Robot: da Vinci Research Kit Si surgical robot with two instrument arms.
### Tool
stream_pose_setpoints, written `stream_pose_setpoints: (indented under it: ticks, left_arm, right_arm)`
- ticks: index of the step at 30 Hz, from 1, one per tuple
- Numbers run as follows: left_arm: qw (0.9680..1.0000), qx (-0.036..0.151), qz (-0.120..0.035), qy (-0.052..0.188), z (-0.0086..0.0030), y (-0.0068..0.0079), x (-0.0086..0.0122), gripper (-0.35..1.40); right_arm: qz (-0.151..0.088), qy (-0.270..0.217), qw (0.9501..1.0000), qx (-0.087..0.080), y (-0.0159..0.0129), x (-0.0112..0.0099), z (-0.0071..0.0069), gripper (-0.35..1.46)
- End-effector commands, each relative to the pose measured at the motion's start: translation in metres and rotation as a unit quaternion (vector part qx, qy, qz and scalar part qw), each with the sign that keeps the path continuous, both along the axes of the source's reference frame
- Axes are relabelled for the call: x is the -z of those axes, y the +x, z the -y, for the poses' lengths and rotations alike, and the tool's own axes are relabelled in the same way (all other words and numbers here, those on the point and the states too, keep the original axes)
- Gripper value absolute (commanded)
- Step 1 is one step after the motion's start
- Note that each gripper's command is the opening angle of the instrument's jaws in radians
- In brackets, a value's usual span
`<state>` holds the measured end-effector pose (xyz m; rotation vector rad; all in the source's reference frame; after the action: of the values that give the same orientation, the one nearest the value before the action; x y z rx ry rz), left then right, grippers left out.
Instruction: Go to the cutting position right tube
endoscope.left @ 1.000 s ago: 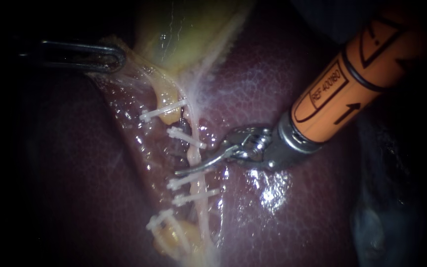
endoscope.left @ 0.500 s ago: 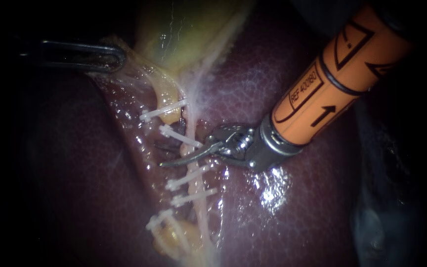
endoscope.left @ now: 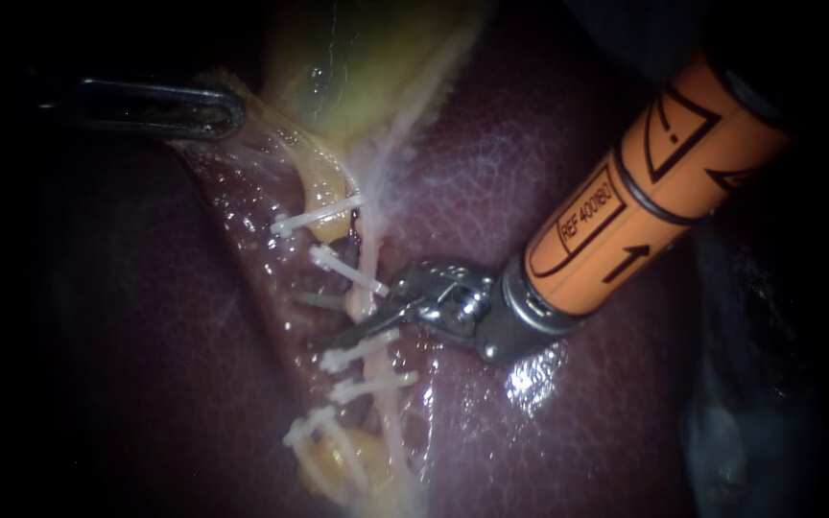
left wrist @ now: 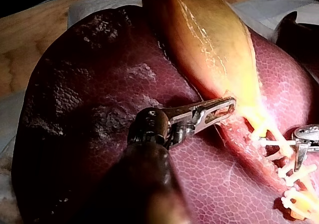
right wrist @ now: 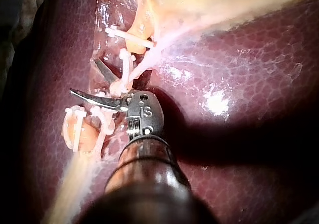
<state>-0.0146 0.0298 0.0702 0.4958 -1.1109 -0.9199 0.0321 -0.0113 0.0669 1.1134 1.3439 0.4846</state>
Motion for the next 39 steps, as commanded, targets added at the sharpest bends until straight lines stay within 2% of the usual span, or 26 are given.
stream_pose_setpoints:
  ticks: [1,3,5,15,32,35,38,39]
  left_arm:
    - [1.0,0.0,0.0,0.0,0.0,0.0,0.0,-0.35]
    - [1.0,0.0,0.0,0.0,0.0,0.0,0.0,-0.35]
    - [1.0,0.0,0.0,0.0,0.0,0.0,0.0,-0.35]
    - [1.0,0.0,0.0,0.0,0.0,0.0001,0.0,-0.35]
    - [1.0,0.0,0.0,0.0,0.0,0.0001,0.0,-0.35]
    - [1.0,0.0,0.0,0.0,0.0,0.0001,0.0,-0.35]
    - [1.0,0.0,0.0,0.0,0.0,0.0001,0.0,-0.35]
    - [1.0,0.0,0.0,0.0,0.0,0.0001,0.0,-0.35]
  right_arm:
    - [-0.005,0.002,1.0,0.004,0.0001,0.0007,0.0,1.13]
    - [-0.01,0.003,0.9999,0.009,0.0002,0.0016,0.0,1.13]
    - [-0.015,0.0,0.9999,0.005,0.0004,0.0027,-0.0001,1.13]
    - [-0.027,-0.003,0.9996,-0.002,0.0003,0.0068,-0.0017,1.15]
    - [-0.028,-0.005,0.9996,-0.003,0.0003,0.0071,-0.002,1.15]
    - [-0.025,-0.005,0.9997,-0.008,0.0003,0.0071,-0.002,1.05]
    - [-0.021,-0.006,0.9997,-0.013,0.0003,0.0069,-0.0021,0.76]
    - [-0.02,-0.006,0.9997,-0.015,0.0003,0.0068,-0.0022,0.61]
